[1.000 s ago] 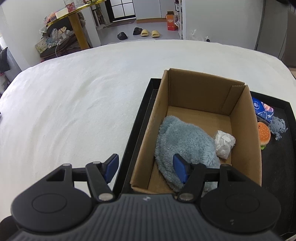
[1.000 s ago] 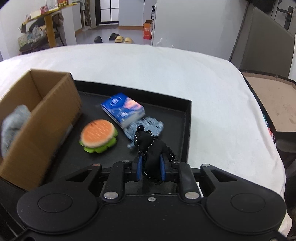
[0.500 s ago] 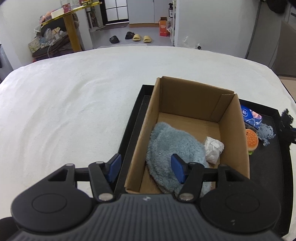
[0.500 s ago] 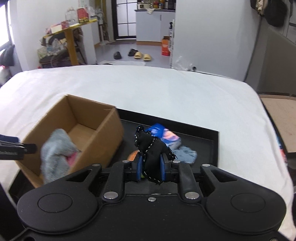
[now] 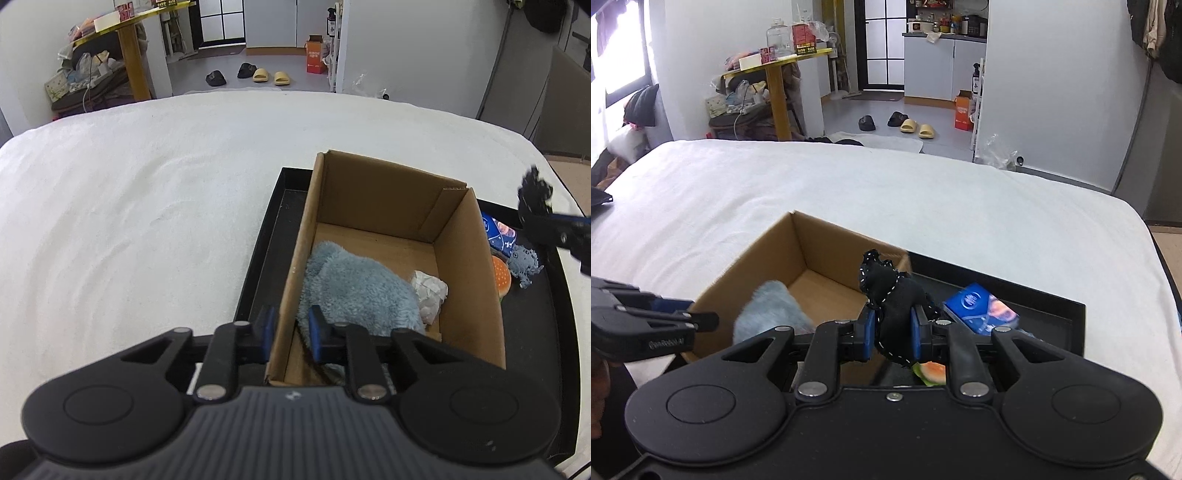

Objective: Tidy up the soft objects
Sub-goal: 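Lift the black stitched plush with the right gripper toward the box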

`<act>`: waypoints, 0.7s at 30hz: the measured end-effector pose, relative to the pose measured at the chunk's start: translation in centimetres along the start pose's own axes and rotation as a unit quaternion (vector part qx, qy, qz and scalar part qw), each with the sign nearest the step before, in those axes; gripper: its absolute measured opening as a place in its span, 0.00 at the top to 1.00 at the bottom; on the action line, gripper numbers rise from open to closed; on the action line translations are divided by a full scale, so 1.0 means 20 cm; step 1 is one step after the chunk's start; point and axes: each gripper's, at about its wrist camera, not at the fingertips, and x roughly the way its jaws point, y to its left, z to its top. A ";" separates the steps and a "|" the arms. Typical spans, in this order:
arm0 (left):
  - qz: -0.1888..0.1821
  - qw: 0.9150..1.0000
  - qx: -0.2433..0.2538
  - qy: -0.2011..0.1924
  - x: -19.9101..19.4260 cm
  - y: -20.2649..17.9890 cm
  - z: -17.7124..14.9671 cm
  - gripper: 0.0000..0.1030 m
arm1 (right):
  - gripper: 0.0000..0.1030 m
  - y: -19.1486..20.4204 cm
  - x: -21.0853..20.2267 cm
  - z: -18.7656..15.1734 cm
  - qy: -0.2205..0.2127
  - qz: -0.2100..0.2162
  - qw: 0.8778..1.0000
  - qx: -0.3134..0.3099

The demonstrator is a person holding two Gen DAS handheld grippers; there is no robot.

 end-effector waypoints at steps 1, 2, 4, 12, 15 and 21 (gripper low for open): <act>0.000 1.000 0.000 0.002 0.01 0.01 0.00 0.87 | 0.81 0.02 0.00 0.02 -0.003 0.004 1.000 -0.002; -0.001 1.000 0.000 0.003 0.02 0.02 0.00 0.89 | 0.81 0.04 0.00 0.03 -0.005 0.005 1.000 -0.006; -0.004 1.000 -0.002 0.007 0.03 0.03 -0.01 0.90 | 0.81 0.08 0.01 0.06 -0.004 0.007 1.000 -0.012; -0.027 0.999 -0.013 0.011 0.05 0.07 0.00 0.91 | 0.81 0.27 0.08 0.17 0.012 0.009 0.998 -0.056; -0.039 0.999 -0.021 0.017 0.05 0.09 0.01 0.91 | 0.80 0.35 0.10 0.20 0.013 0.011 0.997 -0.079; -0.046 0.999 -0.023 0.019 0.06 0.10 0.01 0.90 | 0.68 0.43 0.12 0.23 -0.011 -0.002 0.994 -0.113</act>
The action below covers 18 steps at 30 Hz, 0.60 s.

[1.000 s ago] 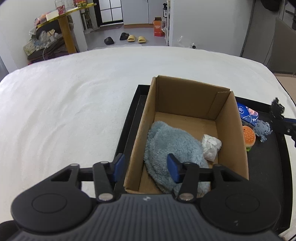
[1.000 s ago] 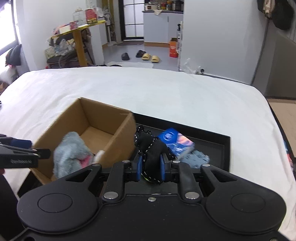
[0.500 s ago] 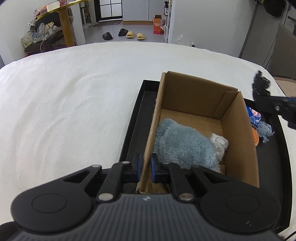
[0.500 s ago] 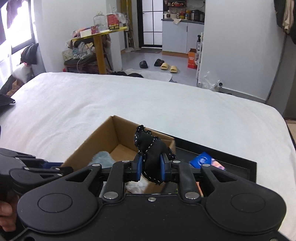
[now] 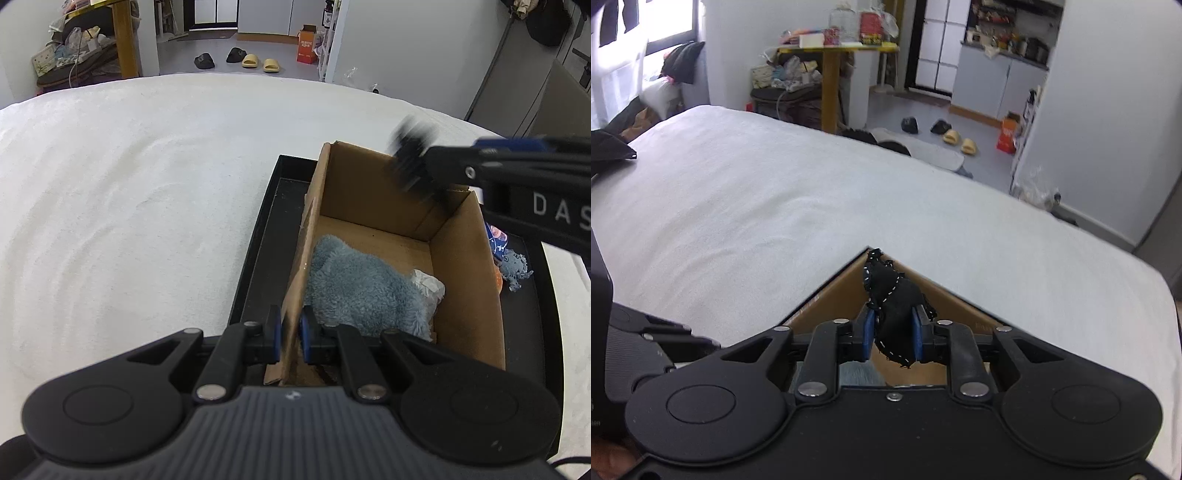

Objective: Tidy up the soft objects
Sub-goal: 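Open the right gripper over the box to drop the black plush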

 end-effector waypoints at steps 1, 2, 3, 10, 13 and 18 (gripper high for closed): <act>0.000 1.000 0.000 0.000 0.00 0.00 0.00 0.90 | 0.55 0.00 -0.01 0.00 -0.007 -0.008 1.000 -0.003; 0.000 1.000 -0.001 0.001 0.00 0.00 0.00 0.90 | 0.49 -0.01 -0.02 0.00 -0.014 -0.011 1.000 -0.005; 0.000 1.000 -0.001 0.000 0.00 0.00 0.00 0.90 | 0.49 -0.02 -0.03 -0.01 -0.017 -0.011 1.000 -0.003; 0.013 1.000 0.004 -0.004 -0.02 -0.03 -0.01 0.90 | 0.49 -0.15 -0.08 -0.12 -0.015 -0.013 0.999 0.036; 0.023 1.000 0.005 -0.001 -0.02 -0.05 -0.01 0.90 | 0.49 -0.22 -0.09 -0.18 -0.012 -0.016 0.998 0.060; 0.042 0.999 0.016 -0.006 -0.05 -0.10 -0.01 0.86 | 0.49 -0.31 -0.11 -0.27 -0.013 -0.022 0.996 0.083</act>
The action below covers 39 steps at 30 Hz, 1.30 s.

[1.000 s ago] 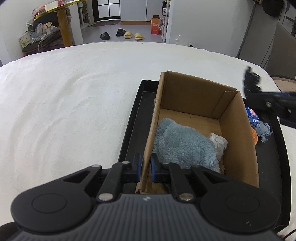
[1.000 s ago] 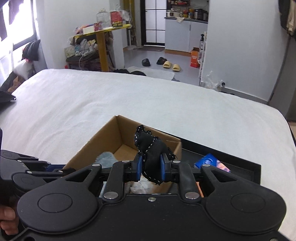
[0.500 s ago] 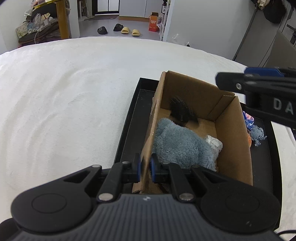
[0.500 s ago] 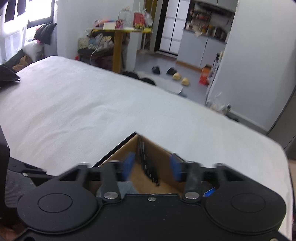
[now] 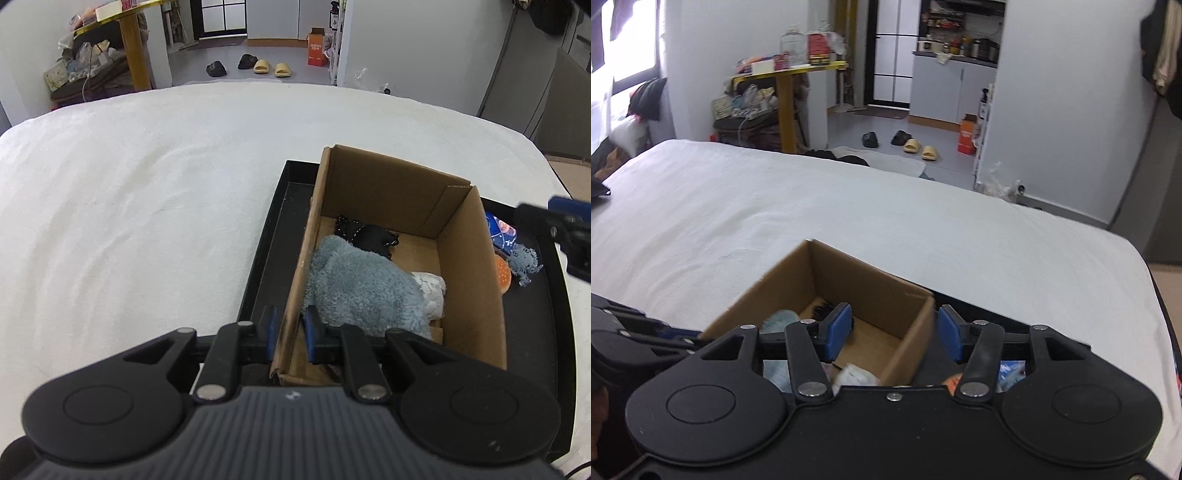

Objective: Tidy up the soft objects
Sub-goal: 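Open the right gripper over the box to drop the black plush, then move the right gripper to the blue-grey cloth plush and grasp it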

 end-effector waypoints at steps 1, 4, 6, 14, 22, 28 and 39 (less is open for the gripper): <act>0.002 1.000 0.001 0.000 0.00 -0.01 0.00 0.86 | 0.49 -0.02 0.00 -0.02 0.000 0.001 1.000 0.004; 0.015 1.000 -0.001 0.001 -0.02 -0.03 0.00 0.86 | 0.49 -0.08 0.01 -0.07 0.003 0.006 1.000 0.018; 0.020 1.000 -0.004 0.001 -0.02 -0.04 0.00 0.85 | 0.49 -0.13 0.02 -0.11 0.003 0.013 1.000 0.028; 0.056 0.998 -0.015 0.000 -0.03 -0.05 -0.01 0.66 | 0.50 -0.36 0.16 -0.27 0.046 0.024 0.994 0.095; 0.093 0.996 -0.008 -0.001 -0.02 -0.10 -0.01 0.51 | 0.50 -0.52 0.24 -0.39 0.067 0.041 0.984 0.161; 0.114 0.993 0.003 -0.005 0.00 -0.14 0.01 0.44 | 0.50 -0.63 0.30 -0.45 0.080 0.044 0.973 0.213; 0.137 0.990 0.003 -0.011 0.00 -0.15 0.04 0.42 | 0.50 -0.77 0.41 -0.47 0.070 0.037 0.961 0.264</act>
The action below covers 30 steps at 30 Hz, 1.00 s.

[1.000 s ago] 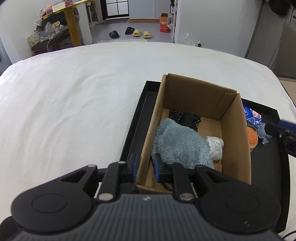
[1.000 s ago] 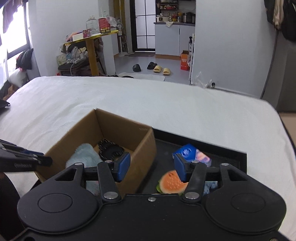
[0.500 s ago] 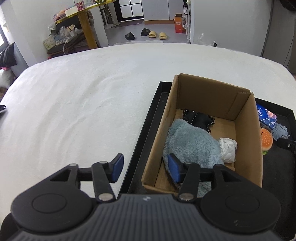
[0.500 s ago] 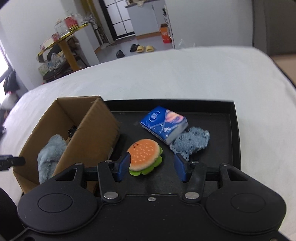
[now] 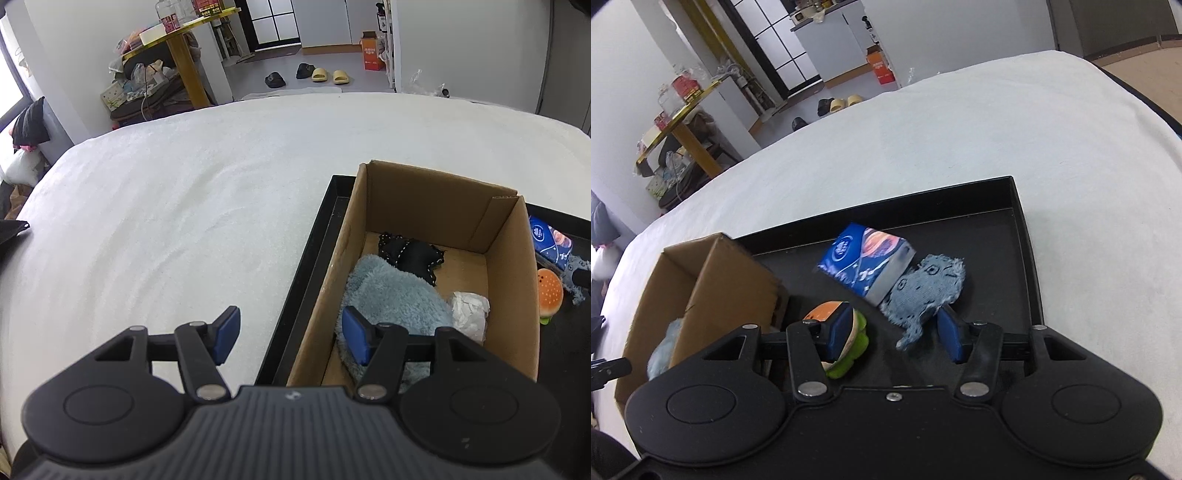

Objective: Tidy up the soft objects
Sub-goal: 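Move the right gripper to the blue-grey cloth plush and grasp it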

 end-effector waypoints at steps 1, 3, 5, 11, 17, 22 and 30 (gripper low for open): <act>0.002 1.000 0.003 0.000 0.00 0.00 0.00 0.42 | 0.50 -0.01 0.01 0.00 -0.003 -0.001 1.000 0.003; 0.004 1.000 0.009 0.000 0.00 -0.02 0.00 0.42 | 0.51 -0.04 0.04 0.01 -0.008 -0.001 1.000 0.012; 0.007 1.000 0.014 -0.001 0.00 -0.03 0.00 0.42 | 0.65 -0.07 0.07 0.01 -0.004 -0.009 1.000 0.019; 0.010 1.000 0.018 0.008 0.03 -0.07 -0.01 0.41 | 0.85 -0.07 0.07 0.01 -0.005 -0.010 1.000 0.001; 0.015 1.000 0.023 0.009 0.04 -0.09 -0.02 0.40 | 0.93 -0.08 0.00 0.00 -0.003 -0.012 1.000 0.002; 0.013 1.000 0.012 0.007 0.02 -0.07 -0.02 0.40 | 0.97 -0.08 -0.09 -0.01 -0.015 -0.015 1.000 0.011; 0.005 1.000 0.003 -0.007 -0.04 -0.04 -0.03 0.40 | 0.97 -0.03 -0.20 -0.01 -0.041 -0.015 0.999 0.013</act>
